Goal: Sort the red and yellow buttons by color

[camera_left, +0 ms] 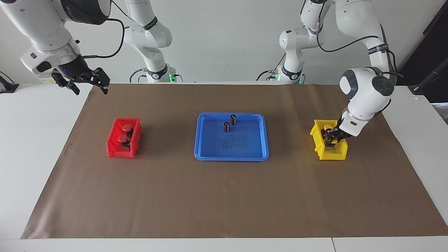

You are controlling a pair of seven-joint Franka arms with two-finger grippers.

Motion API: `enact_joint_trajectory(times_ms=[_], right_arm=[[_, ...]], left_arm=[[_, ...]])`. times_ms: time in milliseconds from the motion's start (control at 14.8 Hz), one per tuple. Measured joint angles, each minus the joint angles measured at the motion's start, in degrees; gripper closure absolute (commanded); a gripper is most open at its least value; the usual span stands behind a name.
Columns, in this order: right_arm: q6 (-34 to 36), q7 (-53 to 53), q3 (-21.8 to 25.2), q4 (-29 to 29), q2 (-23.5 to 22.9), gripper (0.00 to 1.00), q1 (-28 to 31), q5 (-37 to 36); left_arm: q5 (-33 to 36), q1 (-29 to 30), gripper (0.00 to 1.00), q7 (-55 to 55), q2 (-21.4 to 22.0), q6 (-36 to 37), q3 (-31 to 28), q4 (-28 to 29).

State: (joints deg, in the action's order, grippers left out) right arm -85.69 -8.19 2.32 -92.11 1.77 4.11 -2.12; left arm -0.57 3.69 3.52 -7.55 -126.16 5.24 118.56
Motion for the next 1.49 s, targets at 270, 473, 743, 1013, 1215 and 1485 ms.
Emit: enact_joint_trajectory(times_ms=[270, 473, 743, 1013, 1215, 1485], right_arm=[[0.08, 0.0, -0.01, 0.0, 0.01, 0.0, -0.06, 0.0], [0.23, 0.0, -0.03, 0.0, 0.01, 0.0, -0.11, 0.0], [0.27, 0.0, -0.16, 0.0, 0.05, 0.0, -0.22, 0.0], [0.28, 0.0, -0.3, 0.0, 0.08, 0.0, -0.28, 0.0], [0.28, 0.0, -0.3, 0.0, 0.08, 0.0, -0.28, 0.0], [0.28, 0.0, -0.3, 0.0, 0.08, 0.0, -0.28, 0.0]], left_arm=[[-0.08, 0.0, 0.44, 0.01, 0.01, -0.45, 0.02, 0.11], [-0.13, 0.0, 0.42, 0.01, 0.01, -0.3, 0.03, -0.59], [-0.15, -0.08, 0.0, -0.6, 0.08, 9.36, 0.33, -8.8], [-0.15, -0.43, 0.0, -1.86, 0.77, 25.04, 1.5, -21.09], [-0.05, -0.57, 0.0, -2.94, 2.47, 36.01, 1.92, -28.97], [0.42, -1.96, 0.0, -4.06, 4.62, 41.96, 1.96, -32.95]])
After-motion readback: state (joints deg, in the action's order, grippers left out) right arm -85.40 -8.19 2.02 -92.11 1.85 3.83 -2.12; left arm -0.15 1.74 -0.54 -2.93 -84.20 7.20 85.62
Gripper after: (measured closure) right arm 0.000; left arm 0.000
